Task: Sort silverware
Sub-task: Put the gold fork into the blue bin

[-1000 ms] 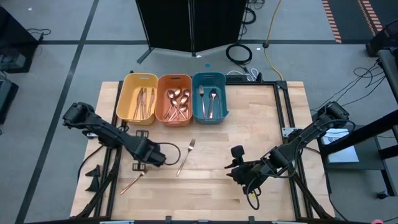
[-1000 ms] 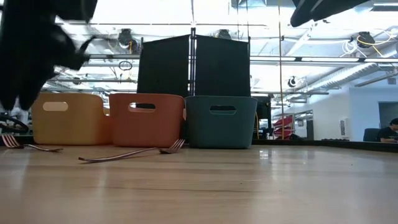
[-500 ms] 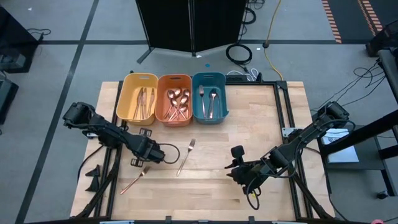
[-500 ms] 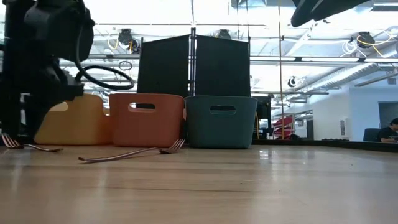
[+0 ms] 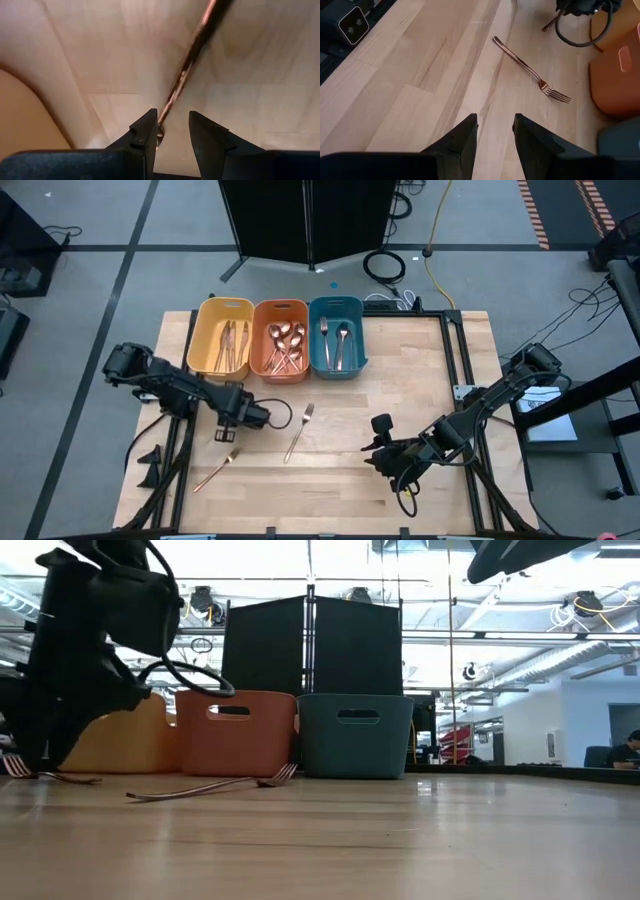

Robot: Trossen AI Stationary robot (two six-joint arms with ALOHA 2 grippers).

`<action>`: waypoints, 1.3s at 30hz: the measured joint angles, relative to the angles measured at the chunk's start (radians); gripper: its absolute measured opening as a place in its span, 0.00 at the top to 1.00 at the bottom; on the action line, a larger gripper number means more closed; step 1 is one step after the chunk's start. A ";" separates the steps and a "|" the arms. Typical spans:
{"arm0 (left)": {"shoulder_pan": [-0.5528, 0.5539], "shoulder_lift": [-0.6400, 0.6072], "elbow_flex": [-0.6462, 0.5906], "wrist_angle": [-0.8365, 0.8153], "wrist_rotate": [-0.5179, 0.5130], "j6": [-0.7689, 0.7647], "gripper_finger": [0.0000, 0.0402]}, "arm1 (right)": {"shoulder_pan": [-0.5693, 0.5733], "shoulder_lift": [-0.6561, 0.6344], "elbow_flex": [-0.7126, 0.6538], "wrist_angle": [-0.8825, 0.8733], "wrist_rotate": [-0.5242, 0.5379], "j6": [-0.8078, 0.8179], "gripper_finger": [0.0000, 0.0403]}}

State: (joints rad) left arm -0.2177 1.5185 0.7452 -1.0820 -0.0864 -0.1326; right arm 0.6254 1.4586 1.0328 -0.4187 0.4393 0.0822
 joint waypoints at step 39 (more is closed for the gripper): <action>0.001 0.145 0.122 -0.037 0.016 0.007 1.00 | 0.012 0.000 0.000 -0.004 -0.079 0.037 0.71</action>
State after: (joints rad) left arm -0.2167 1.6632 0.8669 -1.1189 -0.0699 -0.1253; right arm 0.6376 1.4590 1.0332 -0.4225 0.3603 0.1192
